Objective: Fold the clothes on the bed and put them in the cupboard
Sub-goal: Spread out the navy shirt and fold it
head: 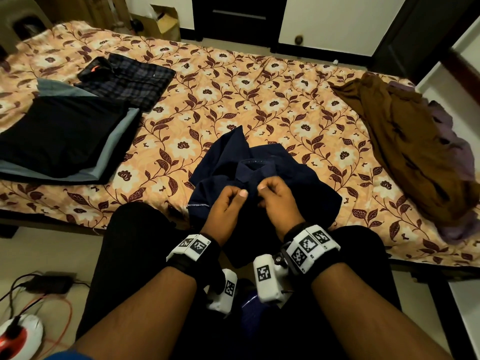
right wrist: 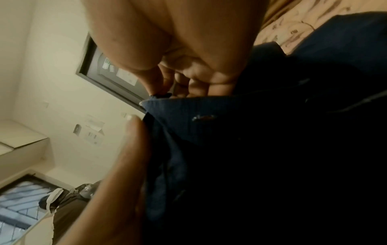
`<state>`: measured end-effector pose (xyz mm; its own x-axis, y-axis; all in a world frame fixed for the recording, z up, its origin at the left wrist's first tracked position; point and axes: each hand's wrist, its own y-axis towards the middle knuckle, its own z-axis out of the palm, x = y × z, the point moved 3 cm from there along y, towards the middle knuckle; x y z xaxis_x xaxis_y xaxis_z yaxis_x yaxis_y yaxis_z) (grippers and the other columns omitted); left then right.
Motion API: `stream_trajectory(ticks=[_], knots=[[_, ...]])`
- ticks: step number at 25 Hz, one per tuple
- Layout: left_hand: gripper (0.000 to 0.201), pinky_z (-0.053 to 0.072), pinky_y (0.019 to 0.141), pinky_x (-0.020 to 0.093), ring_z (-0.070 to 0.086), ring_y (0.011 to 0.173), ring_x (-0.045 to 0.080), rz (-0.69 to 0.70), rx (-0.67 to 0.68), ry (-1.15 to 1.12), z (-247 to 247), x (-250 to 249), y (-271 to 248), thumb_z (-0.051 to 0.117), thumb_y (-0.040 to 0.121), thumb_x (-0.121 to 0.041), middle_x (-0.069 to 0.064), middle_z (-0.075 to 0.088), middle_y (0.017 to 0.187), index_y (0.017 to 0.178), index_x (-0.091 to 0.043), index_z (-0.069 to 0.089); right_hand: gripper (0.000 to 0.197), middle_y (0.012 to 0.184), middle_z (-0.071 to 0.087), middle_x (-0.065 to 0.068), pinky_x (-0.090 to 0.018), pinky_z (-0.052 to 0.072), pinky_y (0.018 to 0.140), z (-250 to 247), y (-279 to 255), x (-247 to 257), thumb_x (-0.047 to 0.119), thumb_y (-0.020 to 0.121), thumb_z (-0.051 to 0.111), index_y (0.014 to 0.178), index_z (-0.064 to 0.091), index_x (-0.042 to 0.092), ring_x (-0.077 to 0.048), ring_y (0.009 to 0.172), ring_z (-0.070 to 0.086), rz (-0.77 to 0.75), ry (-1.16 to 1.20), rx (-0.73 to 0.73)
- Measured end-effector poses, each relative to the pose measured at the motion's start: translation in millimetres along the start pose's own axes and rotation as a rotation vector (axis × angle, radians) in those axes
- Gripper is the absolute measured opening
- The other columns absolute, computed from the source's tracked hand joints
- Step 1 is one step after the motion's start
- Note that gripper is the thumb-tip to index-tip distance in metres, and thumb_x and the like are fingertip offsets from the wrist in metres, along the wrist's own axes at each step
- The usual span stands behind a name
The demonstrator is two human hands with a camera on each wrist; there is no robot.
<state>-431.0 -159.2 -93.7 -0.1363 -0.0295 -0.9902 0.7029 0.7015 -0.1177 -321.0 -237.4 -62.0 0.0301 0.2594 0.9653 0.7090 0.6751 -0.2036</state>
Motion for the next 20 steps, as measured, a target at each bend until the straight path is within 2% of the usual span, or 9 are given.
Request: stream_trajectory(ticks=[3, 5, 7, 9, 11, 13, 16, 18, 20], knots=[[0.03, 0.042, 0.064, 0.027, 0.051, 0.066, 0.011, 0.059, 0.171, 0.108, -3.7, -7.4, -3.4, 0.068, 0.084, -0.032, 0.001, 0.052, 0.067, 0.076, -0.006, 0.056, 0.013, 0.074, 0.046, 0.001, -0.026, 0.038, 0.065, -21.2, 12.9, 21.5, 0.015, 0.099, 0.044, 0.086, 0.046, 0.018, -0.011, 0.065, 0.042, -0.083, -0.086, -0.045], [0.011, 0.045, 0.067, 0.017, 0.058, 0.067, 0.002, 0.106, -0.001, 0.095, -13.8, -26.4, 7.4, 0.066, 0.09, -0.014, -0.009, 0.064, 0.069, 0.079, -0.014, 0.064, 0.011, 0.079, 0.043, 0.0, -0.027, 0.036, 0.069, -35.4, 20.4, 29.9, 0.018, 0.101, 0.042, 0.09, 0.044, 0.015, -0.011, 0.07, 0.039, -0.147, -0.134, 0.044], [0.022, 0.047, 0.068, 0.011, 0.062, 0.071, -0.003, 0.182, -0.201, 0.052, -30.6, -59.9, 30.6, 0.066, 0.087, -0.002, -0.018, 0.07, 0.073, 0.081, -0.023, 0.068, 0.014, 0.081, 0.045, 0.002, -0.026, 0.037, 0.071, -51.3, 29.9, 42.5, 0.026, 0.1, 0.047, 0.094, 0.046, 0.013, -0.009, 0.071, 0.042, -0.224, -0.223, 0.238], [0.022, 0.049, 0.067, 0.012, 0.063, 0.069, -0.002, 0.285, -0.214, 0.148, -44.8, -102.5, 61.8, 0.073, 0.08, -0.005, -0.016, 0.07, 0.071, 0.078, -0.026, 0.07, 0.016, 0.089, 0.056, 0.005, -0.023, 0.043, 0.076, -72.7, 46.2, 55.4, 0.029, 0.092, 0.062, 0.099, 0.053, 0.018, -0.007, 0.079, 0.052, -0.211, -0.409, 0.426], [0.017, 0.054, 0.071, 0.022, 0.065, 0.069, 0.005, 0.378, -0.115, 0.311, -51.6, -145.0, 99.6, 0.074, 0.075, -0.013, -0.01, 0.071, 0.072, 0.073, -0.029, 0.07, 0.025, 0.096, 0.063, -0.001, -0.03, 0.048, 0.084, -98.4, 72.4, 71.4, 0.023, 0.085, 0.072, 0.102, 0.06, 0.011, -0.01, 0.088, 0.06, -0.158, -0.559, 0.509], [0.021, 0.056, 0.074, 0.03, 0.066, 0.07, 0.011, 0.461, -0.111, 0.453, -55.6, -201.6, 140.8, 0.076, 0.074, -0.013, -0.006, 0.071, 0.072, 0.069, -0.032, 0.07, 0.024, 0.086, 0.062, -0.008, -0.037, 0.048, 0.079, -123.8, 106.8, 118.5, 0.018, 0.082, 0.074, 0.094, 0.063, 0.001, -0.009, 0.077, 0.061, -0.176, -0.538, 0.432], [0.005, 0.05, 0.074, 0.023, 0.067, 0.08, 0.012, 0.564, -0.396, 0.508, -63.9, -308.7, 189.2, 0.075, 0.079, -0.026, -0.005, 0.071, 0.077, 0.081, -0.023, 0.077, 0.023, 0.076, 0.063, -0.01, -0.036, 0.05, 0.073, -137.0, 128.8, 246.5, 0.021, 0.072, 0.081, 0.081, 0.066, 0.006, -0.015, 0.069, 0.06, -0.417, -0.282, 0.059], [0.011, 0.045, 0.068, 0.019, 0.065, 0.077, 0.011, 0.624, -0.522, 0.36, -62.3, -365.1, 188.7, 0.074, 0.081, -0.026, -0.003, 0.07, 0.078, 0.085, -0.017, 0.075, 0.02, 0.073, 0.061, -0.009, -0.032, 0.051, 0.068, -134.9, 118.6, 310.0, 0.015, 0.072, 0.081, 0.078, 0.063, 0.007, -0.016, 0.067, 0.057, -0.565, -0.077, -0.143], [0.006, 0.045, 0.064, 0.015, 0.061, 0.067, 0.004, 0.663, -0.377, 0.223, -51.5, -369.1, 162.3, 0.076, 0.08, -0.017, -0.007, 0.066, 0.071, 0.079, -0.02, 0.071, 0.024, 0.069, 0.06, -0.008, -0.031, 0.05, 0.063, -128.9, 105.8, 309.9, 0.016, 0.072, 0.082, 0.075, 0.059, 0.007, -0.016, 0.063, 0.055, -0.615, -0.041, -0.258]])
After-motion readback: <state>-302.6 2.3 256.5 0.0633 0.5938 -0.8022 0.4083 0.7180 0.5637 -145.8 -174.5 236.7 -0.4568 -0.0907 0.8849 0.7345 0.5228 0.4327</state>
